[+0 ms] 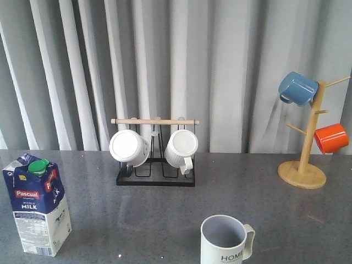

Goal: Place milk next to cup

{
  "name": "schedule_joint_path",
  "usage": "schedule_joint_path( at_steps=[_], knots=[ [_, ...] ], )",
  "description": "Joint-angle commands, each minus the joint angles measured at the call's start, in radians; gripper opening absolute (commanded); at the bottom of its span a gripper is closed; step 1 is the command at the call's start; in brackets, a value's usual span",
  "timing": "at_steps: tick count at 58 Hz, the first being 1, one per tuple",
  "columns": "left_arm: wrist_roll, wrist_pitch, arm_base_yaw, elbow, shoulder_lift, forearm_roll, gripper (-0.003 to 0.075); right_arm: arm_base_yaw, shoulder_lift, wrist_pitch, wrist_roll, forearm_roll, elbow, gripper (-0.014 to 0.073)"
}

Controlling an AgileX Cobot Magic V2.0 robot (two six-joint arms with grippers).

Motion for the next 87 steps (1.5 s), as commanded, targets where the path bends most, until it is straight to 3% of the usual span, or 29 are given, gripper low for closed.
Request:
schedule_joint_path(
  at_steps=[1, 17, 26, 37, 87],
  knots=[
    [-0.009, -0.04, -0.003, -0.032, 0.006, -0.029, 0.0573, -0.004, 0.001, -0.07, -0.001, 0.008, -0.027, -0.0004],
    [-0.04, 0.181, -0.003, -0.217, 0.206, -0.02, 0.0569, -0.004, 0.001, -0.07, -0.001, 0.029, -0.027, -0.0004],
    [-0.073, 0.181, -0.003, -0.314, 0.305, 0.063, 0.0569, -0.004, 0.001, -0.068, -0.001, 0.034, -0.027, -0.0004],
    [-0.066, 0.181, -0.003, -0.325, 0.364, 0.137, 0.0569, -0.004, 0.001, -0.067, -0.001, 0.034, -0.027, -0.0004],
    [0.004, 0.181, -0.003, -0.325, 0.544, 0.171, 0.0569, -0.004, 0.001, -0.066, -0.002, 0.033, -0.024, -0.0004]
  ],
)
